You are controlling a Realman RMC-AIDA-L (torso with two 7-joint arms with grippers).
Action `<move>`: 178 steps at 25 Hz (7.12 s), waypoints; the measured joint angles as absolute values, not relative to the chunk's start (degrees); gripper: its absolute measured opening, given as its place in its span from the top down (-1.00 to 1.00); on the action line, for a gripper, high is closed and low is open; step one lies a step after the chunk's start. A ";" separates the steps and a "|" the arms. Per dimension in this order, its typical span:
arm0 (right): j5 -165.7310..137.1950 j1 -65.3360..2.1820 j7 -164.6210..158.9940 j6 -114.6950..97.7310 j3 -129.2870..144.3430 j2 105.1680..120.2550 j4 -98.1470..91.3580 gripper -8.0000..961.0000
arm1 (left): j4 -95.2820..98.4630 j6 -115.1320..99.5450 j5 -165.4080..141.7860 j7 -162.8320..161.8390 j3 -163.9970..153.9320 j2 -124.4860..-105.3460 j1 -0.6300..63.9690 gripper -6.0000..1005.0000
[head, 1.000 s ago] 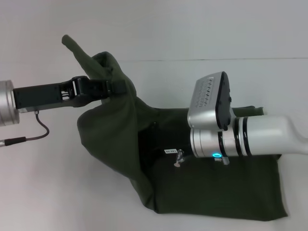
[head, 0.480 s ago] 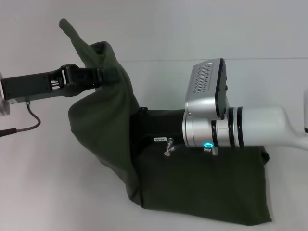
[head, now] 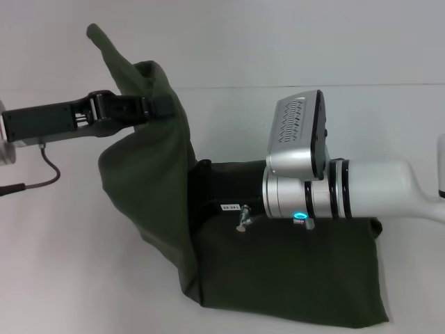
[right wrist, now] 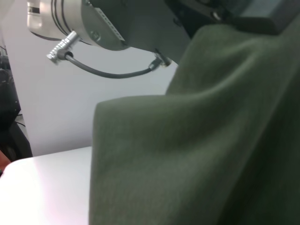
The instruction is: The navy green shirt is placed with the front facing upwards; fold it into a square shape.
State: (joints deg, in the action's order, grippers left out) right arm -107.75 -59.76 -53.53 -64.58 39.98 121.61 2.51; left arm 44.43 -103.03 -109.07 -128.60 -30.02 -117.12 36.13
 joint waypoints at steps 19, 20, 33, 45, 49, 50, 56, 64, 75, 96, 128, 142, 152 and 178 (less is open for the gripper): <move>-104.10 -39.68 -54.12 -65.79 28.36 120.11 -7.05 0.97 | 39.04 -97.82 -109.15 -124.91 -36.85 -120.94 37.36 0.86; -102.94 -38.55 -54.12 -66.05 28.10 120.09 -7.64 0.97 | 38.79 -97.79 -109.14 -124.74 -36.87 -121.11 37.55 0.86; -86.73 -26.44 -54.32 -75.68 25.23 119.69 -13.16 0.75 | 27.80 -89.43 -107.87 -118.73 -40.57 -124.23 41.43 0.86; -86.04 -24.87 -54.32 -77.25 23.78 119.60 -13.27 0.04 | 11.91 -80.45 -102.36 -108.88 -40.37 -124.69 45.02 0.86; -86.13 -24.85 -54.32 -77.35 23.80 119.60 -13.27 0.04 | 9.02 -79.85 -101.38 -106.99 -40.29 -124.71 45.96 0.86; -86.13 -24.84 -54.32 -77.35 23.81 119.60 -13.28 0.04 | 8.39 -79.80 -101.20 -106.57 -40.27 -124.71 46.21 0.86; -86.20 -24.81 -54.32 -77.35 23.94 119.64 -13.13 0.04 | 3.62 -77.84 -100.89 -102.98 -40.33 -124.71 48.70 0.86; -86.25 -24.68 -54.32 -77.35 24.02 119.69 -12.71 0.04 | -1.87 -73.03 -100.89 -98.05 -39.16 -124.71 51.32 0.85; -85.89 -24.39 -54.32 -77.47 23.82 119.75 -12.97 0.04 | -5.57 -71.02 -101.20 -94.04 -37.55 -124.71 51.62 0.85; -85.94 -23.83 -56.91 -78.29 23.30 119.40 -14.46 -0.01 | 0.27 -86.39 -104.57 -93.53 -32.63 -124.45 42.81 -0.51; -123.84 -26.45 -80.18 -83.16 40.56 119.44 -43.19 -0.41 | 32.08 -98.76 -120.38 -92.76 -36.83 -123.48 31.05 -0.87; -124.50 -24.78 -75.62 -77.80 35.37 119.52 -43.09 -0.41 | 32.26 -99.26 -120.41 -92.19 -36.44 -123.48 30.93 -0.86; -121.19 -24.94 -68.20 -93.44 28.70 119.64 -42.58 -0.41 | 34.23 -100.93 -119.96 -90.41 -36.30 -123.29 29.98 -0.86; -120.19 -7.32 -45.13 -100.53 18.55 119.80 -28.23 -0.41 | 37.07 -100.08 -125.27 -57.41 -32.22 -124.50 18.55 -0.86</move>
State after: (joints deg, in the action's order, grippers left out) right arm -120.19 -7.32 -45.13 -100.53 18.56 119.80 -28.23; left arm 37.07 -100.08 -125.27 -57.41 -32.22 -124.50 18.55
